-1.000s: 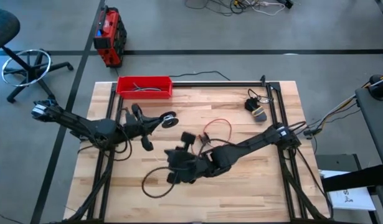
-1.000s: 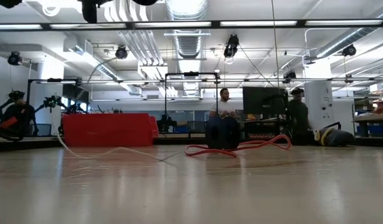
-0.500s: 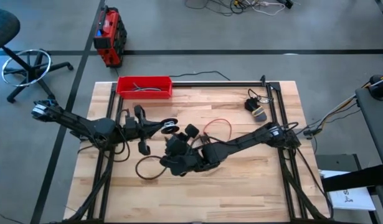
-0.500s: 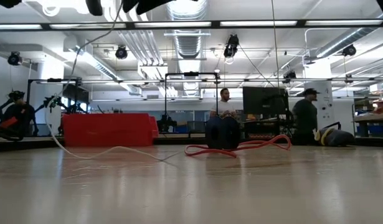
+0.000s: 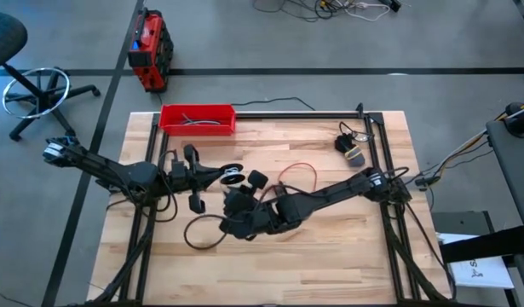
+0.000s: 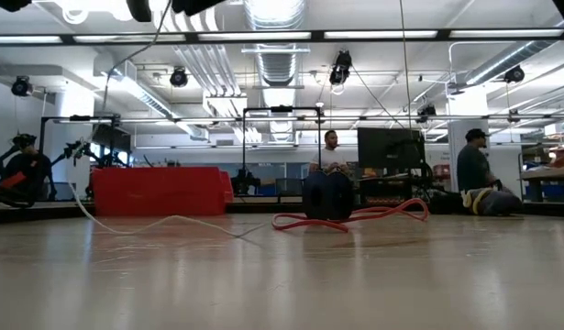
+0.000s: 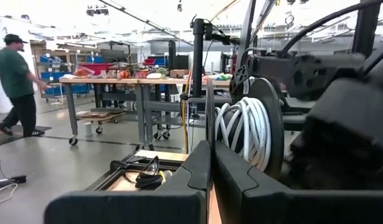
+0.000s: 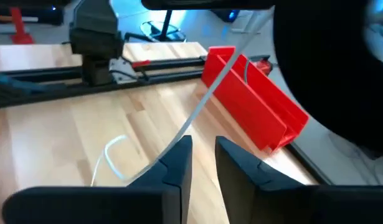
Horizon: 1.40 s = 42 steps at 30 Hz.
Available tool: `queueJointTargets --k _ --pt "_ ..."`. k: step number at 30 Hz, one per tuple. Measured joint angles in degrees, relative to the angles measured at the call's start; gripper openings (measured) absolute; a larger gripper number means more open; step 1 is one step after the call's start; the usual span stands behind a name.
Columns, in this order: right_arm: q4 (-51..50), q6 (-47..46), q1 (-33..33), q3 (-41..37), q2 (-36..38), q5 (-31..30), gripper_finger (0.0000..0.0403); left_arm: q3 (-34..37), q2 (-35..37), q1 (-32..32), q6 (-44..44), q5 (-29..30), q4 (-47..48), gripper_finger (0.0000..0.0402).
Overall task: Coil cords
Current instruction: Uncoil the white wire from the black spool
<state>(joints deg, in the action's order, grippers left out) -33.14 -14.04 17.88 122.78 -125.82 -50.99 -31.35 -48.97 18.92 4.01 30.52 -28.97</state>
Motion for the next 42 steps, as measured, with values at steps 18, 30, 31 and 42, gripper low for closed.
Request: queueJointTargets --k 18,30,31,42 --pt "-1.9 -5.4 -0.3 3.5 -2.6 0.0 0.0168 0.0 -0.2 0.0 1.6 0.3 -0.5 0.0" --pt "-0.4 -1.1 1.4 6.4 -3.3 0.4 0.0011 0.0 -0.5 0.0 5.4 2.1 1.1 0.0" --pt "-0.4 0.2 1.9 7.4 -3.2 0.4 0.0012 0.0 -0.5 0.0 6.0 2.9 1.7 0.0" --pt "2.0 21.8 6.5 12.2 1.3 -6.7 0.0002 0.0 -0.7 0.0 9.3 4.6 5.1 0.0"
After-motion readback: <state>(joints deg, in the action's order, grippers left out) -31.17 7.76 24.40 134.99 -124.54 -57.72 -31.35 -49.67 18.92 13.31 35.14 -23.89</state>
